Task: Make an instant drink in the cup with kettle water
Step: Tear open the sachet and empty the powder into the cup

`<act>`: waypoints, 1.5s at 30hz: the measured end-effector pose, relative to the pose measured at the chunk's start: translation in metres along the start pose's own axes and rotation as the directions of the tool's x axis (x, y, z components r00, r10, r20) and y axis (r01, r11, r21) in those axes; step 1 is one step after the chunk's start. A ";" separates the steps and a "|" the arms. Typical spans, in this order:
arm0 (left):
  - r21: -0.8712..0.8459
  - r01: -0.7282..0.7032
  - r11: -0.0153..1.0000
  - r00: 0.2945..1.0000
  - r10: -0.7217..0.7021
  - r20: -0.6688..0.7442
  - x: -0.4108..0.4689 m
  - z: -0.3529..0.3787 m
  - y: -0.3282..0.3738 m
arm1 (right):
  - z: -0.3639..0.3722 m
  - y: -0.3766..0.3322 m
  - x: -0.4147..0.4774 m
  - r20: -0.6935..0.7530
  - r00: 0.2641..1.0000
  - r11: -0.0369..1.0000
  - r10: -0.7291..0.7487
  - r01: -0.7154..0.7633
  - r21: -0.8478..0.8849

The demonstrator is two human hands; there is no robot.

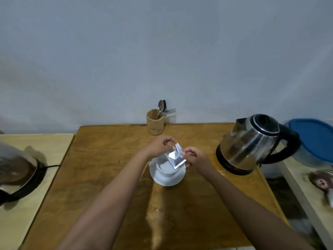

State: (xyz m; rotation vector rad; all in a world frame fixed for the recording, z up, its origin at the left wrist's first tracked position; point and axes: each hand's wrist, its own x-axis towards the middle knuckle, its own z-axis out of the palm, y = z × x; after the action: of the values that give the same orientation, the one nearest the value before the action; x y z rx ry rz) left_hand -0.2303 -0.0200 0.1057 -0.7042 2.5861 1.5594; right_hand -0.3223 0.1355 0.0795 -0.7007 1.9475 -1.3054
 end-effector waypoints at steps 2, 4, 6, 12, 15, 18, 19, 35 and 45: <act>0.144 -0.029 0.989 0.999 0.024 0.035 0.010 0.001 0.002 | -0.006 0.000 0.003 -0.007 1.000 0.996 -0.011 0.011 -0.086; 0.205 -0.035 0.978 0.999 0.029 0.032 0.019 0.002 0.001 | -0.009 0.001 0.008 -0.012 0.999 0.984 -0.044 0.042 -0.176; 0.206 -0.016 0.978 1.000 0.018 -0.005 0.020 0.001 0.000 | -0.010 0.002 0.012 -0.025 0.997 0.972 -0.068 0.060 -0.228; 0.039 0.030 0.999 0.996 -0.026 -0.084 0.018 0.012 -0.015 | -0.004 0.012 0.017 -0.045 0.998 0.966 -0.033 0.020 -0.259; 0.018 0.057 0.998 0.993 -0.055 -0.108 0.014 0.018 -0.020 | -0.001 0.009 0.018 -0.018 0.998 0.917 -0.060 0.048 -0.395; 0.064 0.046 0.997 0.995 -0.040 -0.088 0.012 0.018 -0.022 | -0.002 -0.004 0.022 0.081 0.994 0.843 -0.073 0.105 -0.527; 0.085 0.042 0.995 0.997 -0.036 -0.068 0.012 0.016 -0.022 | -0.002 -0.009 0.023 0.127 0.988 0.807 -0.086 0.144 -0.573; 0.139 0.027 0.990 0.982 -0.001 -0.186 -0.006 0.018 -0.051 | 0.015 -0.041 0.034 0.167 0.983 0.634 0.072 0.084 -0.769; 0.167 -0.052 0.985 0.956 0.098 -0.278 -0.014 0.021 -0.051 | 0.030 -0.069 0.025 0.243 0.970 0.363 -0.027 0.236 -0.901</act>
State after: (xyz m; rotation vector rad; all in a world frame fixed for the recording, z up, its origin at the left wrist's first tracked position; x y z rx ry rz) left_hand -0.2012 -0.0174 0.0569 -0.8831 2.9357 1.3363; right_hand -0.3109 0.0755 0.1298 -1.4811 2.4032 0.0128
